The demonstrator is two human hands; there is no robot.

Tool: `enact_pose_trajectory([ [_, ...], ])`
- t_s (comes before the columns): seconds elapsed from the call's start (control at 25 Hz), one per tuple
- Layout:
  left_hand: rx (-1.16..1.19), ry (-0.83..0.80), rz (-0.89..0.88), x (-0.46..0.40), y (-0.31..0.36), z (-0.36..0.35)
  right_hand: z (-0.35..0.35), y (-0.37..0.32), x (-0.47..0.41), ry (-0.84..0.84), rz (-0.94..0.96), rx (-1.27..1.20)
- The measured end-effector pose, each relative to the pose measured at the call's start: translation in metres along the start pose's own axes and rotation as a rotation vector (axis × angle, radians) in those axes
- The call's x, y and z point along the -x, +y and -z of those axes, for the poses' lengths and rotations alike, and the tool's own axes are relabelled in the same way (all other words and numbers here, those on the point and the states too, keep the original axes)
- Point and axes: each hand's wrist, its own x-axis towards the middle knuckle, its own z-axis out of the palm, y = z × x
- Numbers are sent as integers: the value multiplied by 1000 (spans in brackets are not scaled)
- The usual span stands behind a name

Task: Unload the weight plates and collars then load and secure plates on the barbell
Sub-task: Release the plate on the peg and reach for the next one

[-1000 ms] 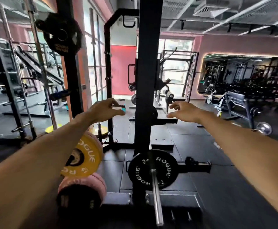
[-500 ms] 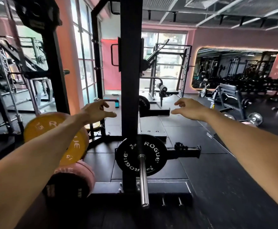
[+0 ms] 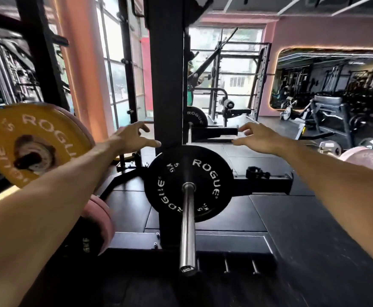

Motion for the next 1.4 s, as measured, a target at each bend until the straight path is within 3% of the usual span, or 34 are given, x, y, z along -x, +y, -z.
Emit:
enact_pose_trajectory([
  [0.24,2,-84,97,-55,-88,-132,-113,108,-71,21,-93,-1],
  [0.56,76,58,57,-170,-156,-238,-219,180,-179,121,-163,-5],
  [0.88,271,268,45,-219,-184,-281,-253,203,-249,379,-128,-196],
  [1.08,340,274,38,-218,-197,-282,-241,200,-260,299,-109,-141],
  [1.4,347,262,30,-176,-193,-272,-236,188,-220,325,-76,-144],
])
